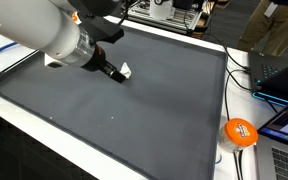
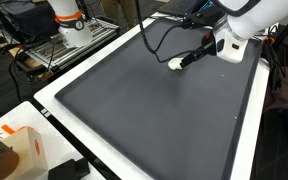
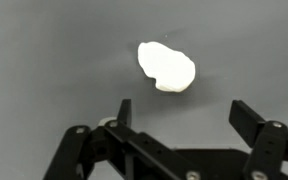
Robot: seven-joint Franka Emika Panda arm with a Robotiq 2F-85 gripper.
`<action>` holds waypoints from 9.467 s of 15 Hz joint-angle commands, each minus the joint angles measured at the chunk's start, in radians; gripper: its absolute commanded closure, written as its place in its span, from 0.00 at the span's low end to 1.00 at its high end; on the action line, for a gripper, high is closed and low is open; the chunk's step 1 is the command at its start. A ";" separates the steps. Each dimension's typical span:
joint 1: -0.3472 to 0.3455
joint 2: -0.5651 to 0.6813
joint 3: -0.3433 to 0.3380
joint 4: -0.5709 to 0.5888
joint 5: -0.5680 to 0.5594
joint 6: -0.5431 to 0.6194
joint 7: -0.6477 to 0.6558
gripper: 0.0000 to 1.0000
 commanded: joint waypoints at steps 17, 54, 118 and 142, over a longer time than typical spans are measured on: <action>-0.031 -0.450 0.000 -0.706 0.029 0.444 -0.094 0.00; -0.028 -0.960 0.211 -1.728 0.243 1.765 -0.118 0.00; 1.166 -0.350 -0.796 -1.572 0.351 2.130 0.291 0.00; 1.350 -1.248 -1.228 -1.268 -0.646 0.650 -0.195 0.00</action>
